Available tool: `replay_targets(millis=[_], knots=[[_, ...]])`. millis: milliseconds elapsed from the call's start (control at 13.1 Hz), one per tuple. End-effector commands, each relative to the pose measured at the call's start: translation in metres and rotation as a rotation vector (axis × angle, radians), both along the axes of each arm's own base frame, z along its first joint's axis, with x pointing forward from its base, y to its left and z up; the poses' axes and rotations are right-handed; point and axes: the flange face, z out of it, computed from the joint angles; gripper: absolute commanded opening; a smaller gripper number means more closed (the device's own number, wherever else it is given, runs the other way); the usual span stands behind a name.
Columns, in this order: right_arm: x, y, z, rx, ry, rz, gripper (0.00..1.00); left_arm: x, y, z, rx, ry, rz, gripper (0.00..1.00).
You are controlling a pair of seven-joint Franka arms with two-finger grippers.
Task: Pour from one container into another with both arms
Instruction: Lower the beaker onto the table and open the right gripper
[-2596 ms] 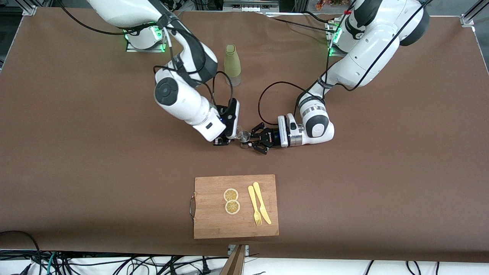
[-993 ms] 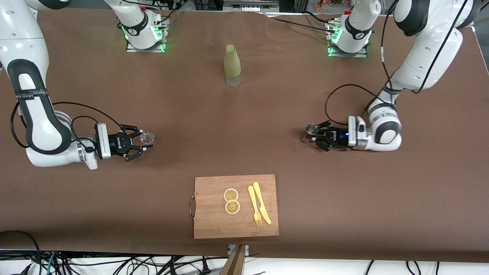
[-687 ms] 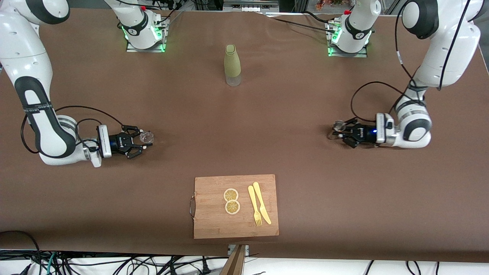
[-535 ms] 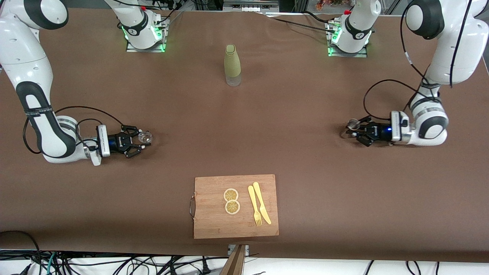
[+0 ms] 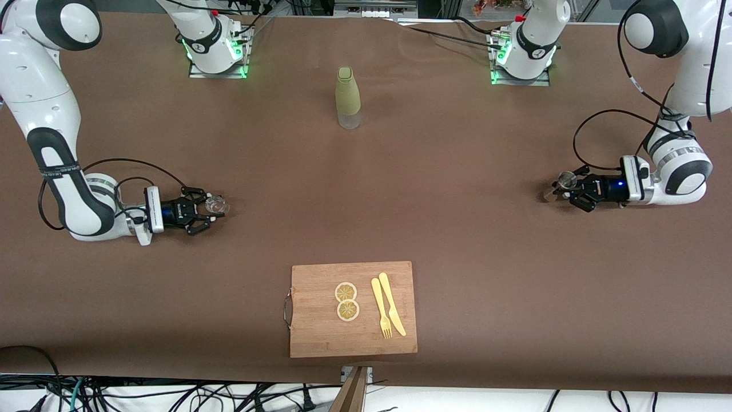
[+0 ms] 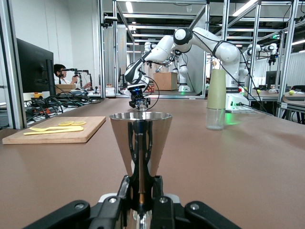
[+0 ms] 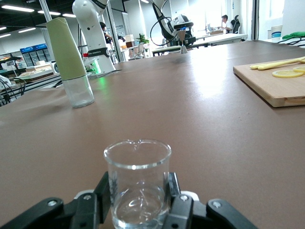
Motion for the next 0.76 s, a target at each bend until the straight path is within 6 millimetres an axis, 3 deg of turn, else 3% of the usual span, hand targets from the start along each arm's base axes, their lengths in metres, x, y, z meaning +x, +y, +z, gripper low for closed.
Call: replay_targets(millis=[0,76,458,687], knots=[[-0.005,-0.005,-0.009,0.015,0.003,0.007,0.81,-0.007,0.005,-0.016,-0.027,-0.172,-0.058,0.00],[-0.005,-0.005,-0.009,0.018,0.005,0.011,1.00,-0.008,0.005,-0.020,-0.029,-0.187,-0.060,0.00],[-0.007,-0.023,0.001,-0.008,0.016,0.007,1.00,-0.002,0.006,-0.032,-0.028,-0.224,-0.079,0.00],[-0.003,-0.055,0.035,-0.112,0.055,0.009,1.00,0.000,0.008,-0.037,-0.018,-0.228,-0.083,0.00]])
